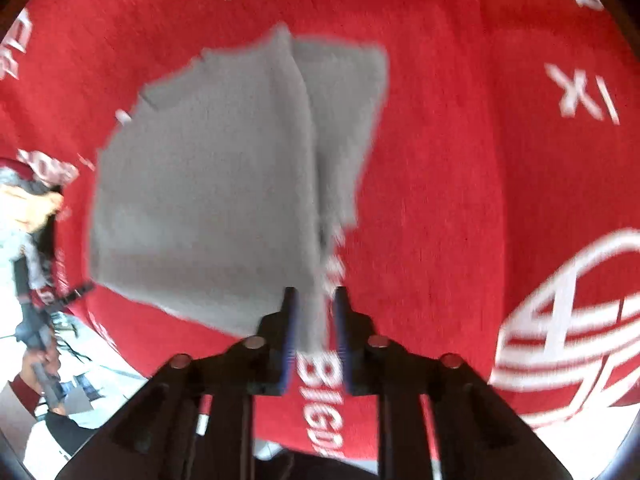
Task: Fold small clothes
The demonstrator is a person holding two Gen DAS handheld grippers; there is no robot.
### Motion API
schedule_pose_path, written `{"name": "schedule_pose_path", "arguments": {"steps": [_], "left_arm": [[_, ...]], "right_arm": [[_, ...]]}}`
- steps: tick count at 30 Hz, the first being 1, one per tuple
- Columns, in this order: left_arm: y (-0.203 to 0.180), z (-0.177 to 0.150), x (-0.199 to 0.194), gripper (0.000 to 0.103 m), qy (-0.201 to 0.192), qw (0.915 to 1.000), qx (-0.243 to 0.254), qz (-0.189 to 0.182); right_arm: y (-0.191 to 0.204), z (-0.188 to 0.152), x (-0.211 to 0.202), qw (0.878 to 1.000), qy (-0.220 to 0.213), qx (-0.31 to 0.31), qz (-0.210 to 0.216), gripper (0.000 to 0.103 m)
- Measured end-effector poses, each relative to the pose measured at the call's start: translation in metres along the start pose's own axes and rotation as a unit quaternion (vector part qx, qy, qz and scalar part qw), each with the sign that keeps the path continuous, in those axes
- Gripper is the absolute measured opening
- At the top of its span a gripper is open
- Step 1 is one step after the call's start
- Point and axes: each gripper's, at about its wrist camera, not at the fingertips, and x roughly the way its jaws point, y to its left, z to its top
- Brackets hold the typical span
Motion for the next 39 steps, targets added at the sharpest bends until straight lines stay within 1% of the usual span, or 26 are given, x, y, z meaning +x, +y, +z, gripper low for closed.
{"name": "schedule_pose_path", "arguments": {"steps": [2,6,8,9,10,11,12,14,15,16,17,18,19,20,21,24,26,27,29,31,33,34,35,36,38,39], "left_arm": [[-0.003,-0.003,-0.003,0.013,-0.003,0.9999,-0.01,-0.004],[-0.015,-0.007,-0.005,0.013,-0.011,0.9996,-0.026,0.005],[-0.027,-0.008,-0.001,0.013,-0.013,0.999,-0.041,0.006],[-0.027,-0.006,0.001,0.013,-0.012,0.9988,-0.048,0.005],[-0.029,-0.007,0.002,0.013,-0.013,0.9985,-0.054,0.003],[-0.029,-0.009,0.0,0.013,-0.012,0.9982,-0.059,0.001],[-0.027,-0.012,-0.002,0.013,-0.014,0.9979,-0.064,-0.003],[-0.03,-0.017,-0.002,0.013,-0.018,0.9972,-0.072,-0.007],[-0.032,-0.018,0.0,0.013,-0.016,0.9971,-0.074,-0.008],[-0.032,-0.02,0.002,0.032,-0.011,0.9967,-0.08,-0.007],[-0.03,-0.021,0.002,0.073,-0.009,0.9961,-0.088,-0.005],[-0.024,-0.022,-0.001,0.084,-0.017,0.9954,-0.094,-0.001],[-0.023,-0.024,-0.008,0.085,-0.036,0.9948,-0.096,0.0],[-0.018,-0.02,-0.01,0.085,-0.039,0.9948,-0.094,-0.004],[-0.016,-0.021,-0.012,0.085,-0.041,0.9947,-0.094,-0.008],[-0.007,-0.021,-0.014,0.085,-0.046,0.994,-0.099,-0.01],[0.003,-0.019,-0.015,0.085,-0.047,0.9932,-0.105,-0.018],[0.009,-0.017,-0.013,0.085,-0.049,0.9922,-0.111,-0.027],[0.015,-0.011,-0.009,0.085,-0.052,0.9909,-0.119,-0.037],[0.024,-0.003,-0.003,0.085,-0.054,0.9907,-0.115,-0.048],[0.029,0.002,0.004,0.085,-0.054,0.9907,-0.106,-0.066],[0.033,0.008,0.009,0.083,-0.053,0.9901,-0.099,-0.084],[0.035,0.011,0.013,0.075,-0.053,0.9896,-0.095,-0.094],[0.038,0.016,0.018,0.071,-0.05,0.9891,-0.085,-0.109],[0.037,0.024,0.027,0.061,-0.04,0.9896,-0.069,-0.119],[0.035,0.027,0.032,0.059,-0.035,0.99,-0.057,-0.124]], "right_arm": [[0.008,0.026,-0.006,0.999,-0.029,-0.014,0.009,0.052],[0.022,0.083,0.003,0.997,-0.067,-0.036,0.003,0.052],[0.018,0.111,0.023,0.998,-0.058,-0.02,-0.008,0.05],[0.016,0.121,0.034,0.999,-0.045,-0.008,-0.007,0.024],[0.014,0.129,0.046,1.0,-0.023,0.009,0.0,0.006],[0.017,0.134,0.049,1.0,-0.014,0.013,0.004,0.006],[0.025,0.135,0.046,1.0,-0.025,-0.011,-0.01,0.006],[0.04,0.136,0.04,0.995,-0.048,-0.067,-0.053,0.006],[0.041,0.136,0.043,0.993,-0.046,-0.082,-0.071,0.007],[0.037,0.135,0.045,0.993,-0.037,-0.077,-0.076,0.007],[0.034,0.136,0.045,0.994,-0.035,-0.069,-0.077,0.015],[0.034,0.134,0.04,0.994,-0.044,-0.056,-0.083,0.027],[0.035,0.13,0.032,0.993,-0.056,-0.049,-0.086,0.031],[0.04,0.128,0.027,0.994,-0.065,-0.045,-0.079,0.031],[0.046,0.118,0.016,0.995,-0.074,-0.038,-0.051,0.031],[0.066,0.083,-0.003,0.995,-0.069,-0.033,0.057,0.031],[0.099,0.056,0.005,0.99,-0.031,-0.046,0.13,0.036],[0.116,0.045,0.013,0.985,-0.006,-0.052,0.164,0.042],[0.154,0.015,0.043,0.971,0.055,-0.052,0.226,0.045],[0.172,-0.013,0.071,0.964,0.092,-0.041,0.245,0.045],[0.181,-0.027,0.095,0.963,0.105,-0.013,0.249,0.045],[0.184,-0.031,0.108,0.96,0.105,0.016,0.258,0.045],[0.184,-0.033,0.114,0.959,0.101,0.033,0.264,0.045],[0.183,-0.036,0.122,0.956,0.096,0.058,0.272,0.048],[0.185,-0.039,0.141,0.952,0.095,0.096,0.275,0.049],[0.185,-0.046,0.148,0.948,0.095,0.115,0.28,0.049]]}}
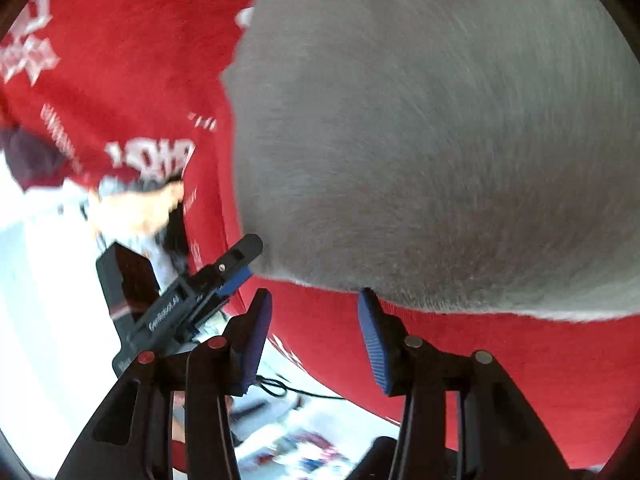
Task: Fold small clothes
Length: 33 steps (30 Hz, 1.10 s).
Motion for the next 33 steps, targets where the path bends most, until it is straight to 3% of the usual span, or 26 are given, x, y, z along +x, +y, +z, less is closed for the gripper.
{"name": "schedule_pose_path", "arguments": {"steps": [1,4,5,6,9,11,12,13,14,16,19,20,21,22,25,28,33], "left_arm": [[-0.002,0.002,0.002,0.059,0.001,0.9998,0.019,-0.001],[-0.007,0.006,0.003,0.028,0.013,0.997,0.076,-0.007],[-0.006,0.007,0.003,0.028,0.015,0.9967,0.079,-0.01],[-0.002,0.007,0.002,0.028,0.016,0.9967,0.078,-0.017],[0.005,0.003,-0.005,0.028,0.015,0.9968,0.076,-0.016],[0.007,-0.004,-0.015,0.029,0.003,0.9977,0.068,-0.003],[0.009,-0.008,-0.018,0.031,0.005,0.9982,0.061,0.001],[0.011,-0.014,-0.021,0.044,0.005,0.9987,0.049,0.013],[0.012,-0.019,-0.022,0.063,0.004,0.9989,0.043,0.02],[0.015,-0.032,-0.03,0.081,-0.009,0.9987,0.034,0.037],[0.026,-0.046,-0.035,0.093,-0.011,0.998,0.021,0.059],[0.03,-0.05,-0.035,0.094,-0.009,0.998,0.016,0.06],[0.034,-0.054,-0.033,0.094,-0.005,0.9982,0.011,0.059],[0.038,-0.058,-0.03,0.094,0.002,0.9981,0.006,0.062],[0.047,-0.067,-0.021,0.094,0.012,0.997,0.001,0.077],[0.059,-0.074,-0.012,0.094,0.02,0.9964,-0.023,0.08],[0.056,-0.077,-0.01,0.094,0.02,0.995,-0.012,0.097]], "right_arm": [[-0.004,-0.002,0.006,1.0,-0.008,0.022,0.008,0.049],[-0.011,-0.008,0.006,0.997,-0.04,0.067,0.025,0.049],[-0.011,-0.007,0.005,0.995,-0.054,0.076,0.031,0.042],[-0.007,-0.004,0.008,0.994,-0.067,0.084,0.035,0.007],[0.004,-0.003,0.001,0.995,-0.079,0.06,-0.011,0.007],[0.001,-0.01,0.004,0.996,-0.059,0.041,-0.053,0.007],[0.001,-0.013,0.006,0.996,-0.053,0.036,-0.065,0.007],[0.0,-0.017,0.005,0.996,-0.044,0.027,-0.076,0.008],[0.002,-0.02,0.004,0.996,-0.037,0.017,-0.085,0.008],[0.015,-0.027,0.003,0.993,-0.016,-0.019,-0.116,0.009],[0.03,-0.037,0.003,0.982,0.011,-0.086,-0.168,0.016],[0.037,-0.04,0.001,0.975,0.017,-0.114,-0.19,0.029],[0.044,-0.043,0.002,0.97,0.02,-0.132,-0.205,0.05],[0.054,-0.045,0.005,0.962,0.022,-0.153,-0.223,0.057],[0.068,-0.049,0.003,0.951,0.025,-0.186,-0.247,0.06],[0.074,-0.049,0.004,0.95,0.029,-0.189,-0.248,0.06],[0.087,-0.05,0.014,0.947,0.033,-0.193,-0.254,0.06]]}}
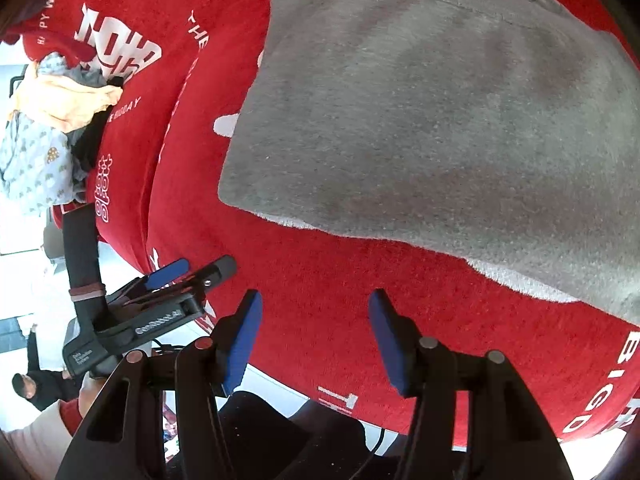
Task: Fold small clothes
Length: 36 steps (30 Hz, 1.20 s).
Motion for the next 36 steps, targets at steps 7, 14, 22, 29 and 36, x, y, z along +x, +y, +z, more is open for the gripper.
{"name": "schedule_pose_path", "arguments": {"steps": [7,14,22,29,36], "left_arm": [[-0.01,0.001,0.001,0.098,0.012,0.9999,0.002,-0.002],[0.0,-0.006,-0.025,0.098,-0.021,0.9986,-0.036,-0.033],[0.003,-0.007,-0.036,0.098,-0.035,0.9963,-0.062,-0.048],[-0.001,-0.01,-0.043,0.098,-0.039,0.9956,-0.065,-0.056],[-0.003,-0.013,-0.045,0.098,-0.038,0.9947,-0.074,-0.06]], "right_arm": [[0.014,0.002,-0.007,1.0,0.001,-0.021,-0.022,0.06],[0.015,0.009,-0.022,0.998,-0.001,-0.045,-0.053,0.06],[0.03,0.019,-0.024,0.991,-0.001,-0.091,-0.093,0.06],[0.032,0.016,-0.023,0.99,0.005,-0.097,-0.099,0.06],[0.027,0.019,-0.032,0.989,-0.011,-0.094,-0.115,0.06]]}}
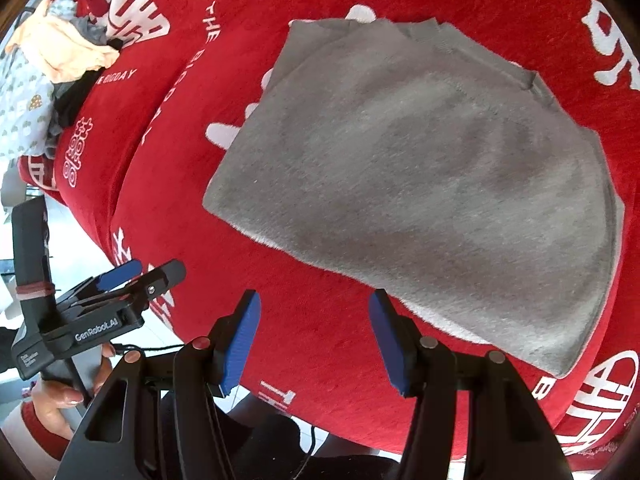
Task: Fold small clothes
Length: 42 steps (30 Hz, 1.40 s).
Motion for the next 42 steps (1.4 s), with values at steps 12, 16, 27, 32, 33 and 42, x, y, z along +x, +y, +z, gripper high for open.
{"name": "schedule_pose_path", "arguments": {"steps": [12,16,27,32,33,42], "left_arm": [[-0.011,-0.003,-0.001,0.098,-0.006,0.9999,-0.011,-0.007],[-0.011,-0.003,0.001,0.098,-0.005,1.0,-0.004,-0.001],[0.004,0.004,0.004,0.098,0.002,0.9995,0.013,0.027],[0.0,0.007,0.004,0.098,0.005,0.9989,0.027,0.037],[-0.001,0.008,0.004,0.098,0.007,0.9989,0.028,0.036],[-0.019,0.013,0.008,0.098,0.014,0.9979,0.05,0.039]], "right_arm": [[-0.009,0.0,-0.008,1.0,-0.01,0.002,-0.014,0.06],[-0.012,0.002,-0.006,1.0,-0.013,0.007,-0.012,0.06],[-0.019,-0.003,0.005,1.0,-0.012,0.022,-0.001,0.061],[-0.027,-0.012,0.011,0.999,-0.007,0.039,0.006,0.061],[-0.028,-0.014,0.012,0.999,-0.005,0.043,0.007,0.061],[-0.038,-0.022,0.022,0.997,-0.001,0.067,0.023,0.061]]}}
